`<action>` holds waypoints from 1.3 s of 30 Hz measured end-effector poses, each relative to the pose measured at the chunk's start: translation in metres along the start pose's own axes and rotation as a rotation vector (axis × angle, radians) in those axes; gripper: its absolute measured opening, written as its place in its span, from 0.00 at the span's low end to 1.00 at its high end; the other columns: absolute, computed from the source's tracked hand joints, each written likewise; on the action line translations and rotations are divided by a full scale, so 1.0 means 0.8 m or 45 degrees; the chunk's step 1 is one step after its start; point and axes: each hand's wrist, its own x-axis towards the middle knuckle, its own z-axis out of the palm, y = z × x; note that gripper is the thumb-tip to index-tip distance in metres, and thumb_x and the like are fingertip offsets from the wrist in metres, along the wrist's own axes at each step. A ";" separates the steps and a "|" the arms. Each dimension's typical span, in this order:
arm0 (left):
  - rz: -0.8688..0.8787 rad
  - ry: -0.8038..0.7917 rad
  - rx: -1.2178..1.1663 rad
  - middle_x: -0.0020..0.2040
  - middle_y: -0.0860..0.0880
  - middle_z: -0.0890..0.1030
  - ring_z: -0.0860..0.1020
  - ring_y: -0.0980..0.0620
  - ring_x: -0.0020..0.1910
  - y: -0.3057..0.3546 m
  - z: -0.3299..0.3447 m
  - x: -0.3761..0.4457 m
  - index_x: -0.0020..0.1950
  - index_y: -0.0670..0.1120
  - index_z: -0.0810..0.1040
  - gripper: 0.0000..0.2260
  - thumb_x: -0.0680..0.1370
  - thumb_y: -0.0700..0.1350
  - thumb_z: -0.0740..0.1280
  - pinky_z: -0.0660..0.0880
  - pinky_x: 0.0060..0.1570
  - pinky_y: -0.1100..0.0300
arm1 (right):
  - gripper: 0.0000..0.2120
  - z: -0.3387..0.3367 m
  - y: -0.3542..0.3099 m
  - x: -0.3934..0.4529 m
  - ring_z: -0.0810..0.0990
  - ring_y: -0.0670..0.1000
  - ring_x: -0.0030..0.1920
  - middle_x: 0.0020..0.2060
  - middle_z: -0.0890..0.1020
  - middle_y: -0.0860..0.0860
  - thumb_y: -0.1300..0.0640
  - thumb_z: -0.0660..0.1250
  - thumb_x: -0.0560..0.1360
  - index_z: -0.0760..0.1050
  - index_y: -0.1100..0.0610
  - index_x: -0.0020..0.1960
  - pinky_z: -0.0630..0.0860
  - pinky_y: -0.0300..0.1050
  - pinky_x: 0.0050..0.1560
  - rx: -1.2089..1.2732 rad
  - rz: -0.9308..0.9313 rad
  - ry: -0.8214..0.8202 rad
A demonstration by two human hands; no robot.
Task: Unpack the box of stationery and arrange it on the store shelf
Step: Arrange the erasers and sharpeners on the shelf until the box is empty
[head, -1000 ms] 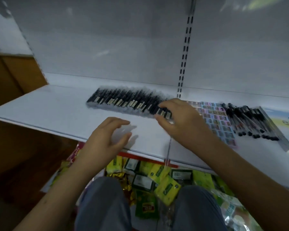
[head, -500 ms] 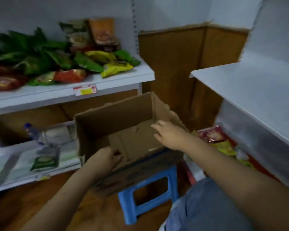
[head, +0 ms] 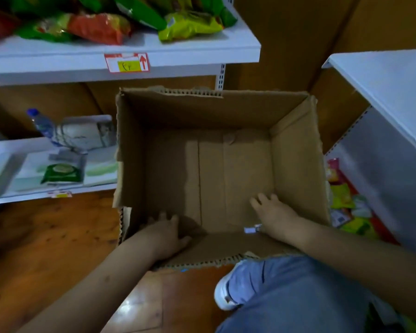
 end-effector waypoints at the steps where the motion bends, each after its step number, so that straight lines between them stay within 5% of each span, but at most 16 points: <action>1: -0.003 -0.016 0.015 0.78 0.42 0.54 0.58 0.36 0.74 0.000 0.001 0.002 0.79 0.51 0.54 0.32 0.80 0.64 0.56 0.62 0.71 0.43 | 0.30 0.008 0.001 -0.001 0.67 0.58 0.65 0.69 0.66 0.55 0.56 0.65 0.78 0.57 0.56 0.75 0.71 0.49 0.61 -0.027 -0.041 0.021; 7: 0.020 0.004 0.058 0.76 0.42 0.55 0.62 0.38 0.72 0.002 0.005 0.001 0.77 0.51 0.60 0.27 0.81 0.61 0.56 0.66 0.69 0.45 | 0.10 0.018 0.011 -0.011 0.72 0.54 0.59 0.57 0.74 0.55 0.57 0.61 0.80 0.73 0.58 0.60 0.69 0.43 0.55 0.164 -0.146 0.052; 10: 0.036 0.032 0.058 0.75 0.42 0.57 0.63 0.39 0.71 0.003 0.010 0.001 0.75 0.51 0.62 0.25 0.81 0.61 0.56 0.67 0.68 0.46 | 0.12 0.018 0.006 -0.014 0.70 0.54 0.62 0.58 0.73 0.54 0.53 0.61 0.81 0.73 0.59 0.61 0.64 0.43 0.60 0.181 -0.171 0.092; 14: 0.055 0.059 0.025 0.74 0.41 0.59 0.65 0.40 0.70 0.003 0.015 0.001 0.72 0.51 0.65 0.22 0.82 0.60 0.56 0.68 0.67 0.47 | 0.12 0.017 0.006 -0.018 0.73 0.51 0.50 0.54 0.75 0.52 0.50 0.64 0.79 0.72 0.55 0.58 0.69 0.44 0.46 0.408 -0.194 0.040; 17: 0.066 0.066 0.010 0.73 0.41 0.59 0.65 0.40 0.70 0.002 0.017 0.001 0.71 0.50 0.66 0.22 0.82 0.60 0.56 0.69 0.67 0.48 | 0.14 0.022 0.007 -0.017 0.73 0.52 0.50 0.51 0.72 0.50 0.43 0.63 0.78 0.72 0.53 0.54 0.71 0.47 0.49 0.475 -0.160 -0.040; 25: 0.106 0.069 0.036 0.70 0.41 0.62 0.68 0.41 0.68 0.006 0.014 -0.001 0.71 0.49 0.67 0.22 0.82 0.59 0.57 0.70 0.66 0.50 | 0.13 0.021 0.007 -0.017 0.72 0.51 0.47 0.45 0.73 0.50 0.43 0.67 0.76 0.70 0.52 0.45 0.66 0.45 0.43 0.513 -0.175 0.019; 31: 0.202 0.081 0.048 0.67 0.43 0.66 0.70 0.44 0.65 0.005 0.011 -0.001 0.72 0.51 0.68 0.21 0.82 0.58 0.58 0.71 0.63 0.54 | 0.08 0.020 0.007 -0.015 0.70 0.50 0.51 0.48 0.76 0.50 0.51 0.65 0.79 0.75 0.53 0.55 0.71 0.47 0.52 0.417 -0.304 0.030; 39: 0.353 0.080 -0.004 0.68 0.47 0.68 0.72 0.48 0.64 0.005 0.005 0.003 0.74 0.53 0.67 0.22 0.81 0.58 0.60 0.72 0.62 0.56 | 0.10 0.015 0.003 -0.029 0.72 0.49 0.41 0.44 0.75 0.50 0.46 0.63 0.79 0.70 0.51 0.45 0.70 0.47 0.41 0.630 -0.240 -0.164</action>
